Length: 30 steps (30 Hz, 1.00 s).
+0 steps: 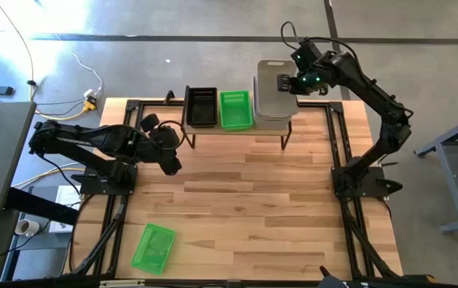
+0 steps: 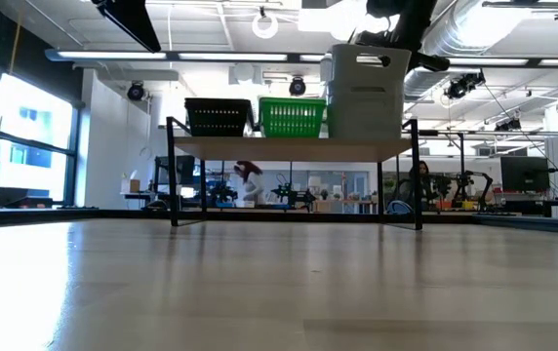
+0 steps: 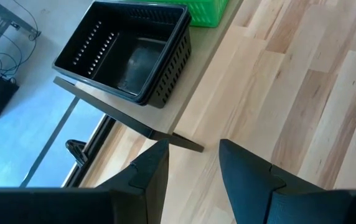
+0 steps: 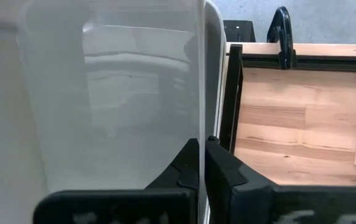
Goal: Stack baskets on shelf by color
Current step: Stack the gray bin on top of the stacked gray bins on the shelf
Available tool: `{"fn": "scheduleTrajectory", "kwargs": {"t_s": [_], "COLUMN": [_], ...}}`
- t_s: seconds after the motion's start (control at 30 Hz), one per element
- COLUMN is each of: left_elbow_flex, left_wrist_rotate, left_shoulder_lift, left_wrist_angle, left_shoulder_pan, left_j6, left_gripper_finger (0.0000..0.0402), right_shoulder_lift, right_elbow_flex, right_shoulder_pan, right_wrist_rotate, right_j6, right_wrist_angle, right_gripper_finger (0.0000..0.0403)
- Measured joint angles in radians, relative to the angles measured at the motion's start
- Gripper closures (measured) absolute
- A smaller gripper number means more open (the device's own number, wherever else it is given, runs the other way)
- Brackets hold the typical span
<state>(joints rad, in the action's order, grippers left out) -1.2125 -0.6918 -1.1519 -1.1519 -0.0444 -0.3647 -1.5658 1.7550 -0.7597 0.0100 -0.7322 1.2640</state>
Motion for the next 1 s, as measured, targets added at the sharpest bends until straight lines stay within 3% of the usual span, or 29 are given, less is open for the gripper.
{"fn": "scheduleTrajectory", "kwargs": {"t_s": [0.53,1.0], "left_elbow_flex": [0.000,0.000], "left_wrist_rotate": [0.000,0.000], "left_shoulder_lift": [0.000,0.000], "left_wrist_angle": [0.000,0.000], "left_shoulder_pan": [0.000,0.000], "left_j6": [0.001,0.001], "left_gripper_finger": [0.0270,0.0270], "right_shoulder_lift": [0.000,0.002], "right_elbow_flex": [0.000,0.002], "right_shoulder_pan": [0.000,-0.012], "right_wrist_rotate": [0.003,0.002], "right_j6": [0.026,0.077], "right_wrist_angle": [-0.004,-0.032], "right_gripper_finger": [0.0399,0.0306]}}
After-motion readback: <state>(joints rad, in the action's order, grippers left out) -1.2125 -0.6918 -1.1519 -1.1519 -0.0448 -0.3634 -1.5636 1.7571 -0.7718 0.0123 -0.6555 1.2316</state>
